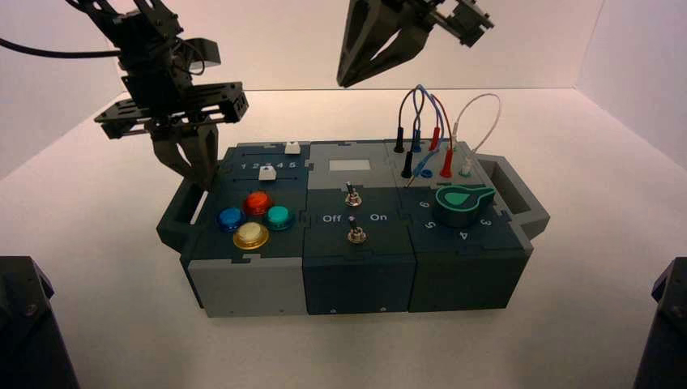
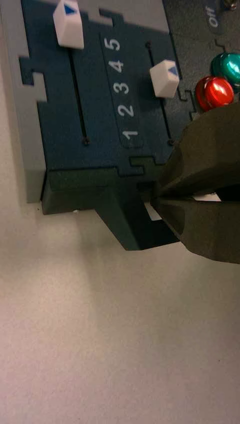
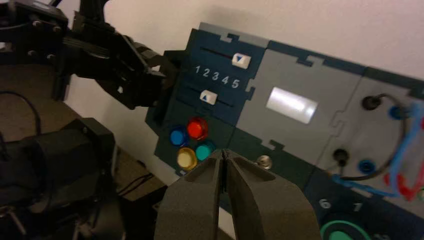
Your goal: Flip the top switch on with the right gripper.
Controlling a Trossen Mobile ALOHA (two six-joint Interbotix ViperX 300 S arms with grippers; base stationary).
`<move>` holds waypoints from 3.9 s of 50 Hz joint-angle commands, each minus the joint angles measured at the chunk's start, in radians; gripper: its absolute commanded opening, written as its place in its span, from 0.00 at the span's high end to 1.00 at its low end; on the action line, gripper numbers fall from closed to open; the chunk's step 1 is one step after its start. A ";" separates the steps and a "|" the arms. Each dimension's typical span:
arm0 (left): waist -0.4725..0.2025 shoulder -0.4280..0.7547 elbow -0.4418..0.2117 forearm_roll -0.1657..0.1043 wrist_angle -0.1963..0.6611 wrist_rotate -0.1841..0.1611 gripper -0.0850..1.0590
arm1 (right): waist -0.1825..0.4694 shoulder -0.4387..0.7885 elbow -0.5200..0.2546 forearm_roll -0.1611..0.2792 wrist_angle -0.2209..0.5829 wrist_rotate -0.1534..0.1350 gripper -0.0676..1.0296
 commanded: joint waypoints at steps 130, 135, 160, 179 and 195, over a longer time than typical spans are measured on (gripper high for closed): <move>-0.009 0.158 -0.054 0.020 -0.081 0.044 0.95 | 0.006 0.224 -0.005 -0.012 -0.080 0.143 0.96; -0.009 0.160 -0.054 0.020 -0.081 0.044 0.95 | 0.014 0.225 -0.015 -0.005 -0.064 0.144 0.96; -0.009 0.161 -0.055 0.020 -0.081 0.044 0.95 | 0.083 0.267 -0.041 0.023 -0.037 0.172 0.96; -0.009 0.161 -0.055 0.023 -0.081 0.044 0.95 | 0.089 0.275 -0.008 0.015 -0.044 0.178 0.96; -0.009 0.161 -0.055 0.023 -0.081 0.044 0.95 | 0.061 0.279 0.021 -0.012 -0.046 0.178 0.96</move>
